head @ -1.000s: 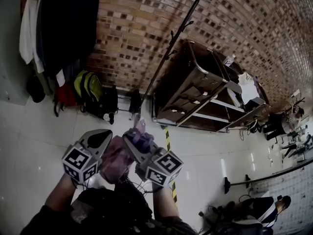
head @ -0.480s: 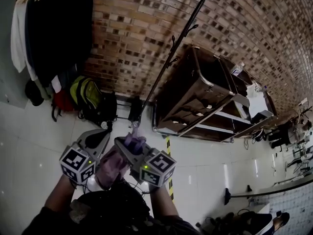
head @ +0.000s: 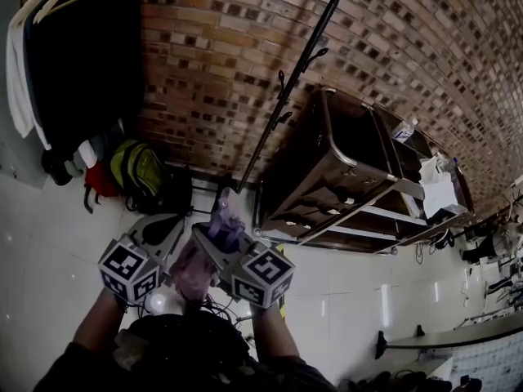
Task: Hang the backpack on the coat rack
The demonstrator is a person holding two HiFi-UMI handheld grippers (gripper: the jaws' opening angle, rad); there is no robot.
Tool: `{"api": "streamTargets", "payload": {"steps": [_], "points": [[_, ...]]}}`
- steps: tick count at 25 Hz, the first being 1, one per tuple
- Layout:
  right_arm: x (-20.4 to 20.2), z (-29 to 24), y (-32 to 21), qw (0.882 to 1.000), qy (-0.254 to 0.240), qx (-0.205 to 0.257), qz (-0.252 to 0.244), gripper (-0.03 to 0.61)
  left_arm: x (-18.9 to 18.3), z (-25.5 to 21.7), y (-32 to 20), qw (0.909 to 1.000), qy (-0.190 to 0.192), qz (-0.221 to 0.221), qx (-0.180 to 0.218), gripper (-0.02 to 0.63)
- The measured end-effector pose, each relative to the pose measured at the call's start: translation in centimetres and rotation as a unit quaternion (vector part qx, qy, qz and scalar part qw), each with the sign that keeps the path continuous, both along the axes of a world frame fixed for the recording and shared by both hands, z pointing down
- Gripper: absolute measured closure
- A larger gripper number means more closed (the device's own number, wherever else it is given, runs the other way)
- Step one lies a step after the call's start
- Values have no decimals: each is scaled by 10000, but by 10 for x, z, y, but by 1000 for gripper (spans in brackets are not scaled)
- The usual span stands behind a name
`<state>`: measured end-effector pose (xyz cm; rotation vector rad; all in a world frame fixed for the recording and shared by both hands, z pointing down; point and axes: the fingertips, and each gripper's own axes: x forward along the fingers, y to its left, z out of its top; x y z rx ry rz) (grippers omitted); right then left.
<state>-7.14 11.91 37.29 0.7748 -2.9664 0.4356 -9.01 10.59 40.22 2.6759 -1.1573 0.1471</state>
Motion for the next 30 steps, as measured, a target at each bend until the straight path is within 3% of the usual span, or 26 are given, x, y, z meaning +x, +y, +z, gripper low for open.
{"api": "streamTargets", "payload": {"steps": [5, 15, 30], "points": [[24, 0, -31, 9996, 88, 175, -205, 577, 21, 0, -40, 9998, 52, -189, 29, 600], [53, 5, -91, 9999, 28, -47, -155, 577, 54, 3, -97, 9999, 57, -75, -37, 600], [44, 11, -224, 9999, 148, -21, -47, 577, 46, 26, -239, 9998, 179, 89, -77, 600]]}}
